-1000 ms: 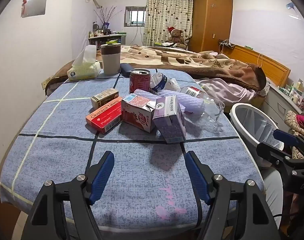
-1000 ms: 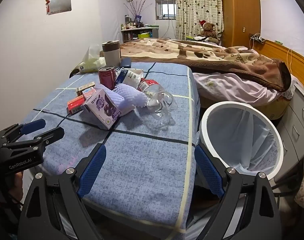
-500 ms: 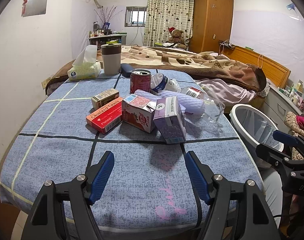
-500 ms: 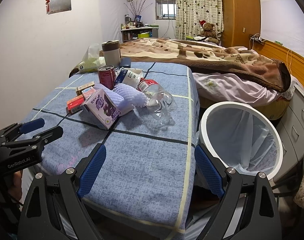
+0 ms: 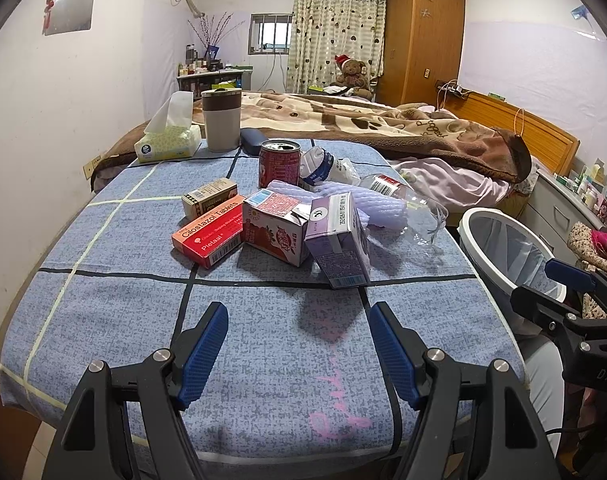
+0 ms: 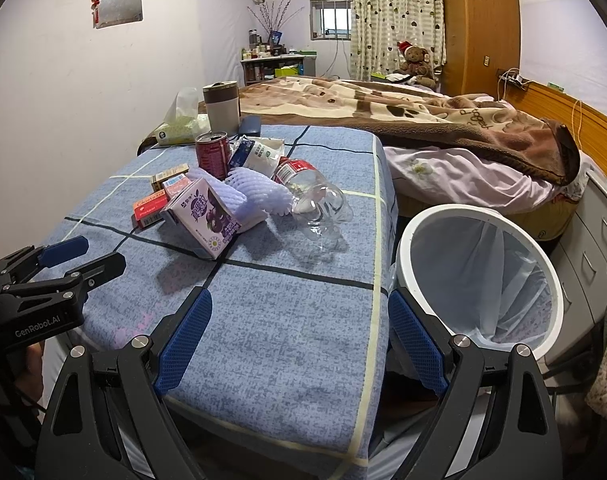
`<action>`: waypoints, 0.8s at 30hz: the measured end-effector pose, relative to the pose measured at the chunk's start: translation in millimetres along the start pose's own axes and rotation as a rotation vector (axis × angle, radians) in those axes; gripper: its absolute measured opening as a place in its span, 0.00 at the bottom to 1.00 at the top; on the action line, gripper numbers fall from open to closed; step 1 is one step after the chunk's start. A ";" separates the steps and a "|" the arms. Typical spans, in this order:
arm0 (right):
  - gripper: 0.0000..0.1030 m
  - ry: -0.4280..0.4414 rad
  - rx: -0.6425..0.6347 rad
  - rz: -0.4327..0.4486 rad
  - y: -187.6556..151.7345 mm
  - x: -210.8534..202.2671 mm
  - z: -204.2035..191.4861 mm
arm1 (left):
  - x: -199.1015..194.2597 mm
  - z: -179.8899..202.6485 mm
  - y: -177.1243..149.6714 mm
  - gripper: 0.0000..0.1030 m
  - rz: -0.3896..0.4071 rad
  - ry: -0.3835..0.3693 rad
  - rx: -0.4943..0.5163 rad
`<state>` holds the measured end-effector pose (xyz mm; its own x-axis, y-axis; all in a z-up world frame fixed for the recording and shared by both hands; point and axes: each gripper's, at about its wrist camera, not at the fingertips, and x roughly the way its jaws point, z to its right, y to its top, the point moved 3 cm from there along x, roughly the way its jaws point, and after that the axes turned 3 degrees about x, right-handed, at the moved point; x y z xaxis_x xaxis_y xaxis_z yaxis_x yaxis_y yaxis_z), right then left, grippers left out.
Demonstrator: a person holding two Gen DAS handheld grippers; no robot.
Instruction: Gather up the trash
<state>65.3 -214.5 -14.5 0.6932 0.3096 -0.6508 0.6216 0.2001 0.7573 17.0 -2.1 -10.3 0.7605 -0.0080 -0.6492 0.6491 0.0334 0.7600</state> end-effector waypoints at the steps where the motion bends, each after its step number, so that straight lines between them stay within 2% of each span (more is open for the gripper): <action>1: 0.89 0.000 0.000 0.001 0.0 0.1 -0.1 | 0.3 -0.2 -0.2 0.71 0.000 0.001 0.000; 24: 0.89 -0.001 0.001 0.001 0.7 -0.3 3.0 | -1.1 1.1 -0.2 0.71 0.003 0.003 0.002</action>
<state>66.6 -217.2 -13.9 0.6943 0.3091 -0.6499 0.6212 0.1985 0.7581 16.1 -3.1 -9.7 0.7627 -0.0049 -0.6467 0.6465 0.0318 0.7622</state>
